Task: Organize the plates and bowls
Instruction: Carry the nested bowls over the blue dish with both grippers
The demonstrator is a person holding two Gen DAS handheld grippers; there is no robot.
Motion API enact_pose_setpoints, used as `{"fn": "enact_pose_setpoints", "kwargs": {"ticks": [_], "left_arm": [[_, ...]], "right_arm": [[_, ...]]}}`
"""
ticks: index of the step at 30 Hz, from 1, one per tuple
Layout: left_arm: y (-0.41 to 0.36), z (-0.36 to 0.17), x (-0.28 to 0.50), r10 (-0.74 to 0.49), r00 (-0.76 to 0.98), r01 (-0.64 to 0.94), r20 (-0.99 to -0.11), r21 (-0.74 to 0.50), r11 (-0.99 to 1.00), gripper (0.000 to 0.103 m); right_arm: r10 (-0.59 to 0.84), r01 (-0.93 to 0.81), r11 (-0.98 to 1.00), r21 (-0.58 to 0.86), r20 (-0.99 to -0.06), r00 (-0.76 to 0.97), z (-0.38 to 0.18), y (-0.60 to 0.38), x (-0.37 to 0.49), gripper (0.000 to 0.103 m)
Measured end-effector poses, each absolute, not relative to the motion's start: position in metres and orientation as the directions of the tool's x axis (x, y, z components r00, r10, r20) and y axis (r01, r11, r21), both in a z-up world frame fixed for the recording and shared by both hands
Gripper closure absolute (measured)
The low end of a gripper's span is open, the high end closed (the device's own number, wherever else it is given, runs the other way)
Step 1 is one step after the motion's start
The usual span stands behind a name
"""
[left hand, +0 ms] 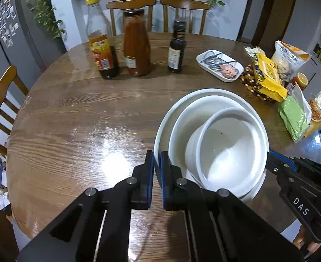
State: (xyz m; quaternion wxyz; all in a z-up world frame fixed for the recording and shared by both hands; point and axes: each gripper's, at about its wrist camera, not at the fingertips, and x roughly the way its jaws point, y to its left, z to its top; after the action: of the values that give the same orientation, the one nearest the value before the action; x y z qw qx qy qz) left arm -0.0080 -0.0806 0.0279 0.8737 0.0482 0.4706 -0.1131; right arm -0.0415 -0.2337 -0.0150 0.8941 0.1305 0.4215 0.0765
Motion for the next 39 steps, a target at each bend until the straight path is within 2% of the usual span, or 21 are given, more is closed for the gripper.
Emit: {"fn": "enact_pose_setpoints", "kwargs": {"ticks": [11,20,33,39], "left_arm": [[-0.118,0.012,0.000,-0.186,0.465,0.303,-0.865,-0.041,0.952,0.101],[-0.126,-0.018,0.032,-0.155,0.346,0.263,-0.925,-0.063,0.963,0.101],[-0.114,-0.018,0.055,-0.119,0.391,0.204,-0.913,-0.040,0.978,0.100],[-0.102,-0.013,0.066,-0.066,0.439,0.163,-0.896,0.007,0.987,0.101]], "right_arm": [[0.201,0.054,0.954,0.296,-0.759,0.619,-0.027,-0.271,-0.047,0.091],[0.203,0.073,0.957,0.279,-0.833,0.515,-0.056,-0.281,-0.015,0.091],[0.157,0.015,0.981,0.191,-0.847,0.508,-0.051,-0.260,0.024,0.091],[0.205,-0.019,0.974,0.227,-0.839,0.504,-0.057,-0.251,0.039,0.091]]}}
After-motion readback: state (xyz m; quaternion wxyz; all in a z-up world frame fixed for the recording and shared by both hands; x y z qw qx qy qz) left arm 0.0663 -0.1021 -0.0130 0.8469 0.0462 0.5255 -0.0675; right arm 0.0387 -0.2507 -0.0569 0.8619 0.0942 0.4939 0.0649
